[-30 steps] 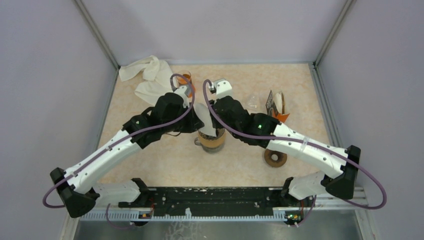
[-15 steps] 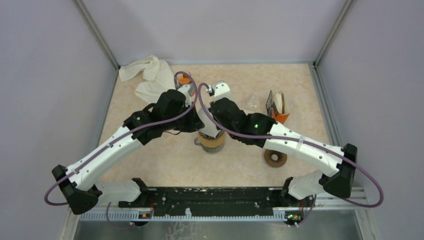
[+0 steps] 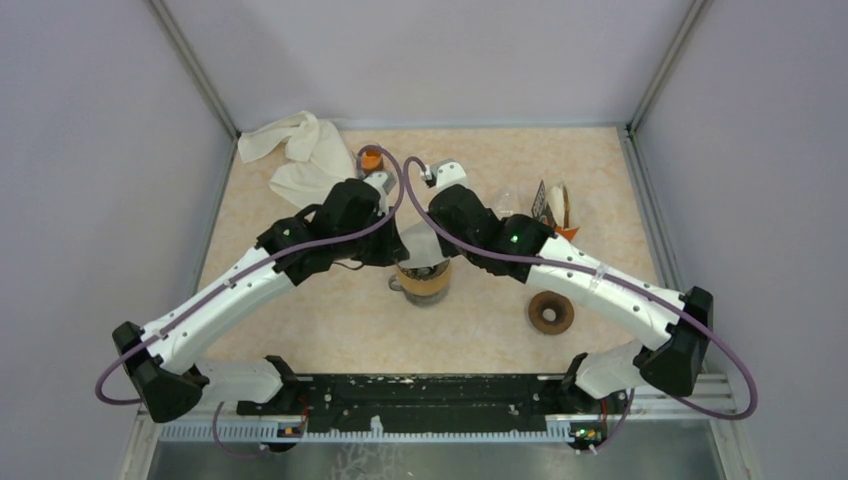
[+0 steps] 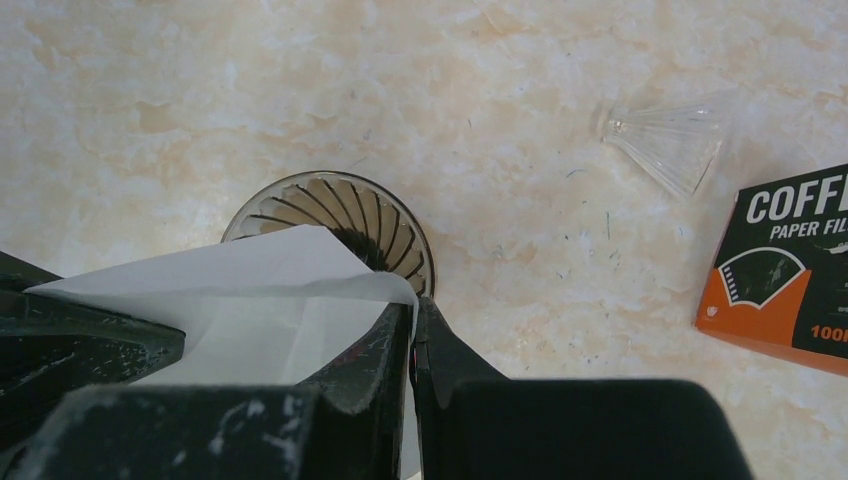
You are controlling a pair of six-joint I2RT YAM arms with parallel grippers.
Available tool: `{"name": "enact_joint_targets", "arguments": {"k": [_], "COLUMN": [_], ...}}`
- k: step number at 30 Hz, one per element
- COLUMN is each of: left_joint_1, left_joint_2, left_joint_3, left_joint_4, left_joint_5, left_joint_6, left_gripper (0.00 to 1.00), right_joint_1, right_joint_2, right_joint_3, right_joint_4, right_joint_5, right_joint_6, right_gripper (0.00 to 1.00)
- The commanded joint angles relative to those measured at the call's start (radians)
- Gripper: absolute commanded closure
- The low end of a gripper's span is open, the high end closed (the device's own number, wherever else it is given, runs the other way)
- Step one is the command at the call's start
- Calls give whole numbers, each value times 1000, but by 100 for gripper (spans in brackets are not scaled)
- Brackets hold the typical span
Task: Place the coffee filter in the dripper
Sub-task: Place the coffee filter in the coffee dripper.
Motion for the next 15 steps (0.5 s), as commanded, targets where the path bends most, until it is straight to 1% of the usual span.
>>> {"name": "enact_joint_targets", "arguments": {"k": [1, 15], "left_joint_1": [6, 49], "left_joint_2": [25, 72], "left_joint_3": [28, 3], "left_joint_4": [-20, -8], "left_joint_5": [15, 67], "left_joint_6": [27, 46], "left_gripper": [98, 96], "right_joint_1": [-18, -39], "right_joint_2": [17, 92], "right_joint_3": [62, 97], "right_joint_4": [-9, -61], "right_joint_5": [-48, -101], "right_joint_6": [0, -20], "right_gripper": [94, 94]}}
